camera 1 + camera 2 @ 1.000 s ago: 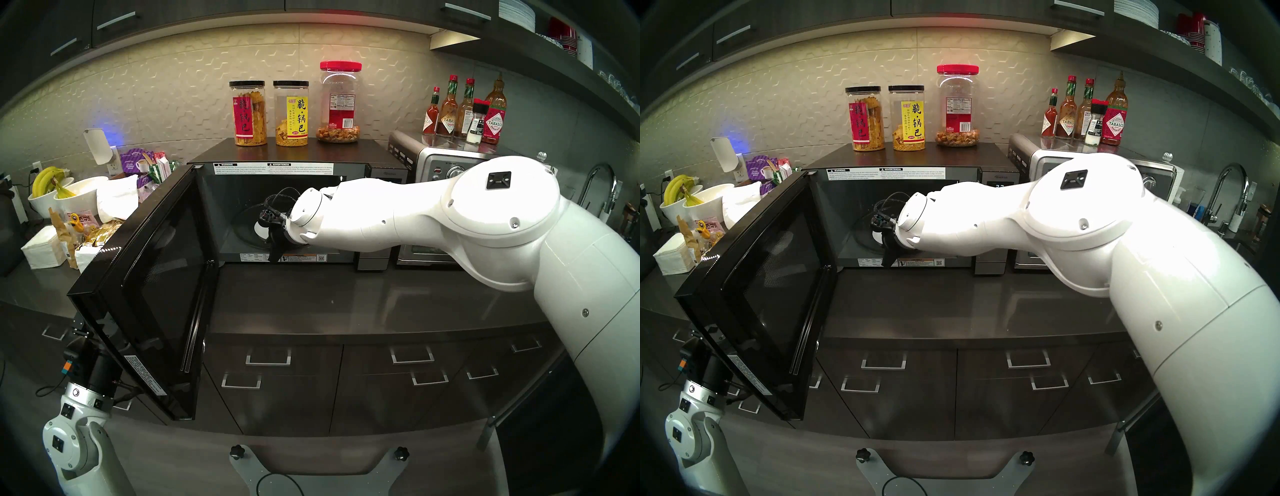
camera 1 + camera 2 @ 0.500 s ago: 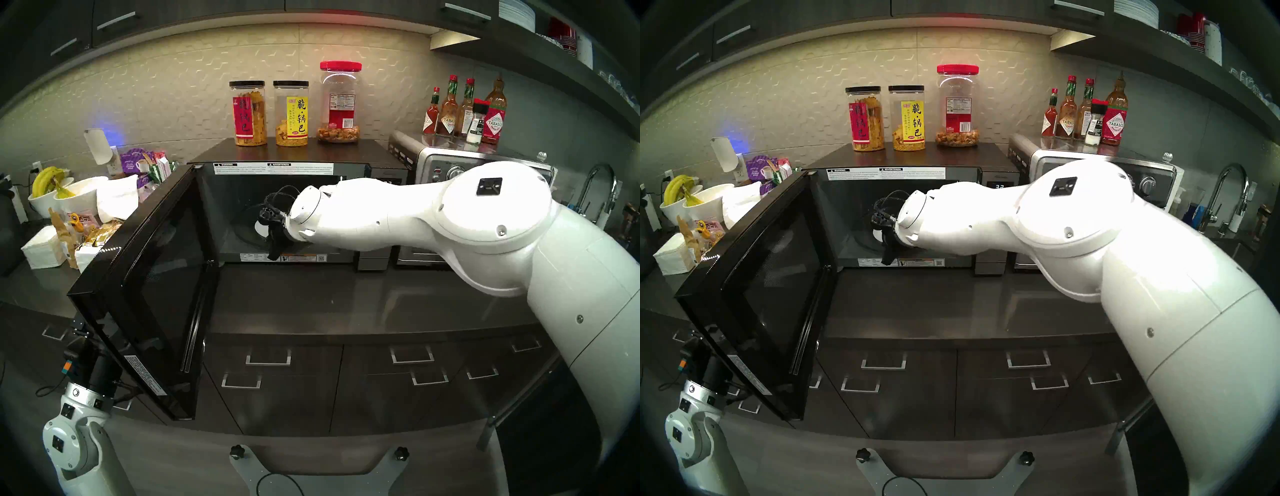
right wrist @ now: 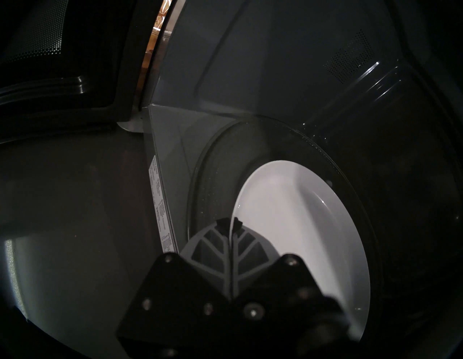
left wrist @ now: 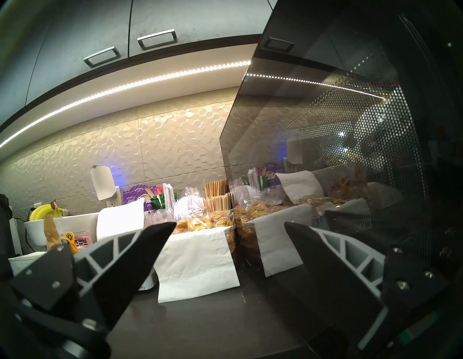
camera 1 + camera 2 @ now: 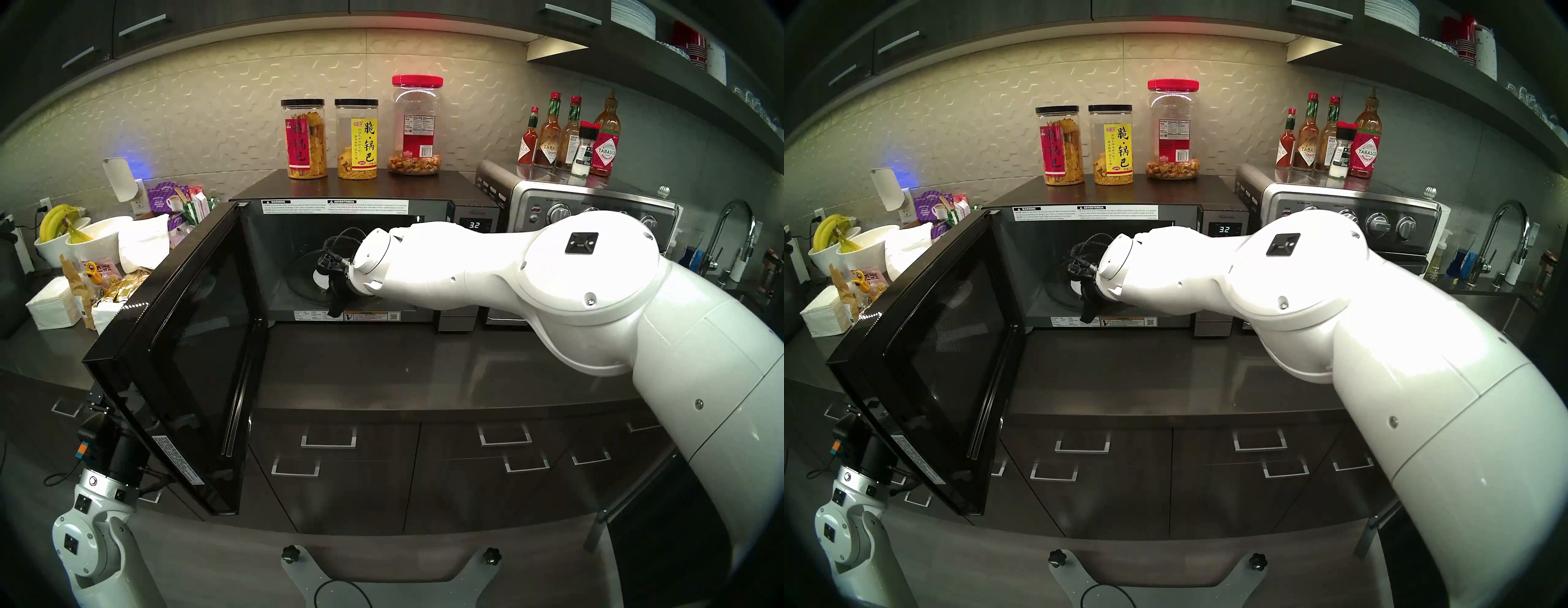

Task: Open the microwave, put the plate inside, and close the door

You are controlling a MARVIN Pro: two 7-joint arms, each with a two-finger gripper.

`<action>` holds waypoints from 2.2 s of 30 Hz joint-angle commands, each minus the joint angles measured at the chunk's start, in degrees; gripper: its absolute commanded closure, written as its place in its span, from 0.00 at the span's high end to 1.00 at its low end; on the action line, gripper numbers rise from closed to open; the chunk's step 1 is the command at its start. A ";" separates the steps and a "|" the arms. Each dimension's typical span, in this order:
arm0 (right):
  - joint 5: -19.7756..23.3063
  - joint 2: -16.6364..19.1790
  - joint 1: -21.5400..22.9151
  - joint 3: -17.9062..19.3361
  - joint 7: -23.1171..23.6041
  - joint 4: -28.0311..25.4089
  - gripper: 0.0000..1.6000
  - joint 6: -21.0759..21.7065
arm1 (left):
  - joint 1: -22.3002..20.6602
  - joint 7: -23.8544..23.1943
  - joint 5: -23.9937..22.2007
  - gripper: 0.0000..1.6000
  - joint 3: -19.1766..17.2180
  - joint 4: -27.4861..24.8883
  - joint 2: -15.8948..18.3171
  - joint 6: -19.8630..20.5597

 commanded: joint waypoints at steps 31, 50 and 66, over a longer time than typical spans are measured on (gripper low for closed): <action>-0.53 3.57 3.66 1.99 -0.97 -6.26 1.00 2.31 | 0.12 -0.05 -0.11 1.00 0.05 -1.21 -0.15 -0.04; -0.08 9.97 8.16 3.75 -3.03 -16.99 0.99 1.93 | 0.07 -0.08 -0.13 1.00 0.04 -1.11 -0.10 -0.11; 0.33 17.97 12.97 4.89 -4.23 -28.66 0.91 0.99 | 0.05 -0.09 -0.14 1.00 0.04 -1.07 -0.08 -0.13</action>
